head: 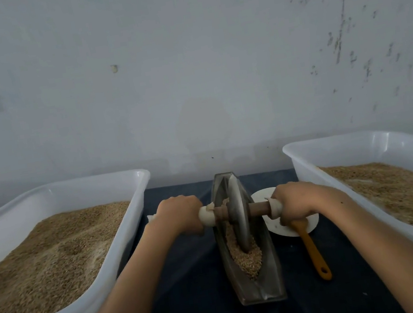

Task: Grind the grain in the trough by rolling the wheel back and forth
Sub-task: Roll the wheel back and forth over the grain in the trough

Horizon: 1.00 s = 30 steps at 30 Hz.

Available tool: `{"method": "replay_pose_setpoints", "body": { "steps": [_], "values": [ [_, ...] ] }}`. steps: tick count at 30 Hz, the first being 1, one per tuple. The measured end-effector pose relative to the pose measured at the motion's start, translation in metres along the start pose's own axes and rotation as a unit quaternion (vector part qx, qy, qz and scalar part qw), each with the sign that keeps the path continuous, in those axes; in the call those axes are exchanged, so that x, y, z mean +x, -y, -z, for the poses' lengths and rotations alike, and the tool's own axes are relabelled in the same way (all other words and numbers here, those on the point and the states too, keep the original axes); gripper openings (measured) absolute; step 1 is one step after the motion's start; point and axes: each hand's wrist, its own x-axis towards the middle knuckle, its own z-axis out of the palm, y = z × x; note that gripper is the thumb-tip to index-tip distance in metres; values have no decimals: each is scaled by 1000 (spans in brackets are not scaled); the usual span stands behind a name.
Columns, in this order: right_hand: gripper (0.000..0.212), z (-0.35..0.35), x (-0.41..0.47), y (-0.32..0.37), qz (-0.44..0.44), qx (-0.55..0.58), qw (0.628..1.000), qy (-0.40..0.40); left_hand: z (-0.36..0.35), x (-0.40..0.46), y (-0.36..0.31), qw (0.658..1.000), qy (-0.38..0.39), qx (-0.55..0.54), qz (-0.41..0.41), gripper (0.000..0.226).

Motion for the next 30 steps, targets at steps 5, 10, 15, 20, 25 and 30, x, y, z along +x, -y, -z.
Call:
{"method": "replay_pose_setpoints", "body": {
  "steps": [5, 10, 15, 20, 25, 30],
  "values": [
    [15, 7, -8, 8, 7, -23, 1000, 1, -1, 0, 7, 994, 83, -72, -3, 27],
    [11, 0, -4, 12, 0, -73, 993, -93, -6, 1, 6, 999, 3, -46, 13, 25],
    [6, -16, 6, 8, 26, -85, 958, -271, -16, 2, -1, 990, -137, -19, 37, 11],
    [13, -16, 9, 4, 23, -84, 969, -233, -13, 0, -1, 993, -111, -8, 36, 13],
    [17, -2, 2, 3, 3, -44, 998, -51, -1, -3, 0, 999, 20, -13, 29, 37],
    [18, 5, -3, 4, 4, -20, 1000, 19, 2, -2, 4, 996, 82, -37, 25, 33]
  ]
}}
